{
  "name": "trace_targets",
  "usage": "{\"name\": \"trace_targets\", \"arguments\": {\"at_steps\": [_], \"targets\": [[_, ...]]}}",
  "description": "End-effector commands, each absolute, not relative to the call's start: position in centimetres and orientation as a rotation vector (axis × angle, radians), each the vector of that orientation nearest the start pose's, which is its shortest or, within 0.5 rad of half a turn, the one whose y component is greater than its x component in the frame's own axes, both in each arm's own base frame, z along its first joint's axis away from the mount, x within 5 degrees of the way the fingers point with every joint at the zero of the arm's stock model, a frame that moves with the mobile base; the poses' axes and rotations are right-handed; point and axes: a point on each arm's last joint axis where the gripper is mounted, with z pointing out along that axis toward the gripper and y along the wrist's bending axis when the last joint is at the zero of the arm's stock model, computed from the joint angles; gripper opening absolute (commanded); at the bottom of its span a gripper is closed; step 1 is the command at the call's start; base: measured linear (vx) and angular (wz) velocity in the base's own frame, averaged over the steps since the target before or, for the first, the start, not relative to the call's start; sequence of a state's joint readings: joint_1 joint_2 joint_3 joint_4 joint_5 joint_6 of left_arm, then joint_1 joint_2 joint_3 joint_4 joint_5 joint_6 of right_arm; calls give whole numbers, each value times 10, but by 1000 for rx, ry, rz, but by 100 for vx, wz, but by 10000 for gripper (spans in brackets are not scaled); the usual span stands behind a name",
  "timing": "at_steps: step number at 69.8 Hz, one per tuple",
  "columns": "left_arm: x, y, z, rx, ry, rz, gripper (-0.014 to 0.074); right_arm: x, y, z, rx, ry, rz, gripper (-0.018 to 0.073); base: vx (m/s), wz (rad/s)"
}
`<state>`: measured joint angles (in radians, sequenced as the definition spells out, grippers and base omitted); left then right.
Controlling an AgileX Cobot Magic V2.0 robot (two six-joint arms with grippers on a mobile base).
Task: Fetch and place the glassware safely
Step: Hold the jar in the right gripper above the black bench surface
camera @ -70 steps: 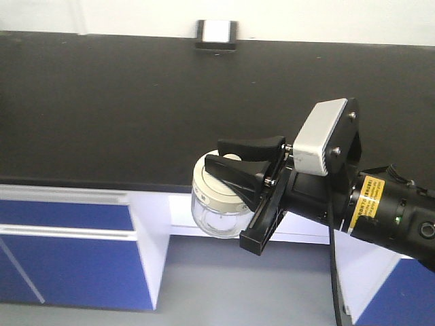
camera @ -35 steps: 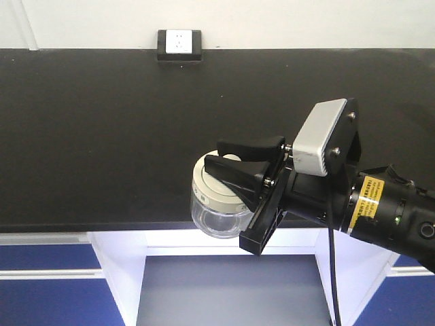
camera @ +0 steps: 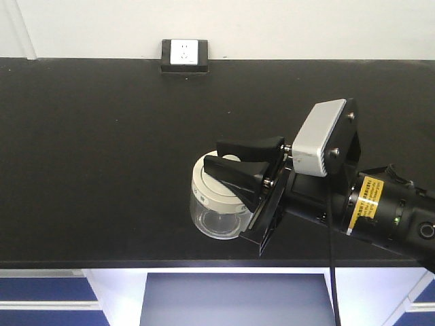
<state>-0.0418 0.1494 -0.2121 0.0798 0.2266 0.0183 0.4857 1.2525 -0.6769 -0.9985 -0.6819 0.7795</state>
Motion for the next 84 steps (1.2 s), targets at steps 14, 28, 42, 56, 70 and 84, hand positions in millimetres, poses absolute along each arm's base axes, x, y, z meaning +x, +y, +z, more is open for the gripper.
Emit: {"name": "trace_targets", "arguments": {"at_steps": [14, 28, 42, 56, 70, 84], "targets": [[62, -2, 271, 97, 1558, 44, -7, 200, 162, 323, -844, 1323, 805, -3, 13, 1], [62, -2, 271, 97, 1558, 44, -7, 200, 162, 323, -844, 1323, 805, -3, 11, 2], [62, -2, 271, 97, 1558, 44, -7, 200, 162, 323, -844, 1323, 805, -3, 9, 2], [62, -2, 271, 97, 1558, 44, -7, 200, 162, 323, -844, 1323, 805, -3, 7, 2], [62, -2, 271, 97, 1558, 44, -7, 200, 162, 323, -844, 1323, 805, -3, 6, 1], [62, -2, 271, 97, 1558, 44, -7, 200, 162, 323, -844, 1323, 805, -3, 5, 0]]}}
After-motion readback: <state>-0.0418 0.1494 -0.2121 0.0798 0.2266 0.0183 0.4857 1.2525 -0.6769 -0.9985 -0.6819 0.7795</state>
